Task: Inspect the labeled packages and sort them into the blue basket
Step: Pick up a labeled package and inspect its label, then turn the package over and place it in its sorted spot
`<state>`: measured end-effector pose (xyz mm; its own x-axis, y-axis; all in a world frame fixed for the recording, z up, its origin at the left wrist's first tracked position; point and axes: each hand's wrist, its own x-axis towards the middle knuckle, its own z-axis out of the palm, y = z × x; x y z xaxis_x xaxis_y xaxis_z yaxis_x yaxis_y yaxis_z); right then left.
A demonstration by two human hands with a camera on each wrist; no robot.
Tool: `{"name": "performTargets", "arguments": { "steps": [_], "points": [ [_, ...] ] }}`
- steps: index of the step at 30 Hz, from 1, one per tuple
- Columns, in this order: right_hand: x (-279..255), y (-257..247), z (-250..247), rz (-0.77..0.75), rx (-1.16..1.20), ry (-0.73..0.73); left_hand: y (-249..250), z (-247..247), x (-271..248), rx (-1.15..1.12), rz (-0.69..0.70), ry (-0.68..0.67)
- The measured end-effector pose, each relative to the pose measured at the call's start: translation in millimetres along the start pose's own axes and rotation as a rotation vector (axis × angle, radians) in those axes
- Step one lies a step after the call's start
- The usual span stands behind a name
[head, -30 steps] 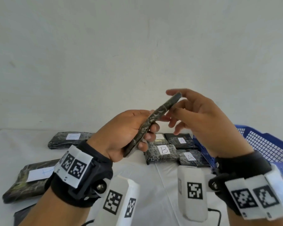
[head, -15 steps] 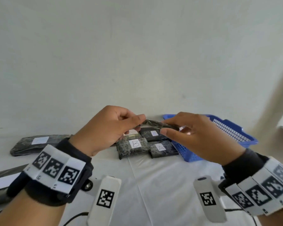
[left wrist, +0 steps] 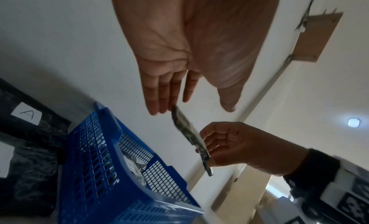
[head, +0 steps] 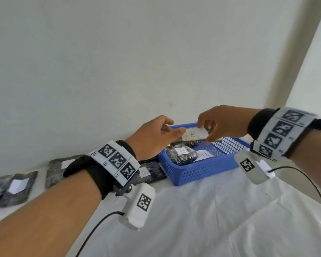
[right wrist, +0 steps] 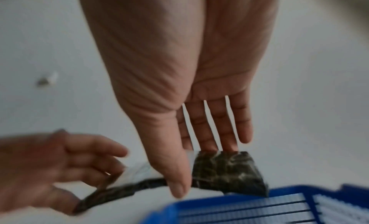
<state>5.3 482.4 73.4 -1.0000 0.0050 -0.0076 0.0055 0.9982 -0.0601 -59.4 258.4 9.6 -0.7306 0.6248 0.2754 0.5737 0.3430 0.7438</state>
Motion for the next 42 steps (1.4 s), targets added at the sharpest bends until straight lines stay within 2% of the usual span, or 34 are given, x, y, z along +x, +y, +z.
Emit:
{"name": "performTargets", "arguments": {
  "steps": [3, 8, 12, 15, 19, 25, 31, 35, 39, 42],
  "points": [
    [32, 43, 21, 0.139, -0.204, -0.001, -13, 11, 28, 0.334, 0.013, -0.092],
    [87, 82, 46, 0.212, -0.44, -0.146, -36, 26, 71, 0.565, 0.019, -0.306],
    [133, 93, 61, 0.196, -0.583, -0.28, -57, 34, 89, 0.577, 0.033, -0.4],
    [154, 88, 62, 0.16, -0.644, -0.328, -70, 38, 97, 0.564, 0.048, -0.4],
    [169, 78, 70, 0.119, -0.666, -0.394, -77, 38, 106, 0.535, 0.051, -0.399],
    [177, 70, 77, 0.094, -0.752, -0.483, -74, 35, 120, 0.574, -0.018, -0.418],
    [168, 62, 65, 0.13, -0.596, -0.444, -65, 31, 129, 0.594, -0.068, -0.445],
    [155, 44, 51, 0.154, -0.473, -0.348, -50, 16, 120, 0.548, -0.018, -0.36],
    [136, 5, 29, 0.117, -0.347, -0.236, -38, -15, 92, 0.668, -0.028, -0.304],
    [117, -43, 20, 0.033, -0.255, -0.145, -39, -50, 52, 0.754, -0.066, -0.228]
  ]
}}
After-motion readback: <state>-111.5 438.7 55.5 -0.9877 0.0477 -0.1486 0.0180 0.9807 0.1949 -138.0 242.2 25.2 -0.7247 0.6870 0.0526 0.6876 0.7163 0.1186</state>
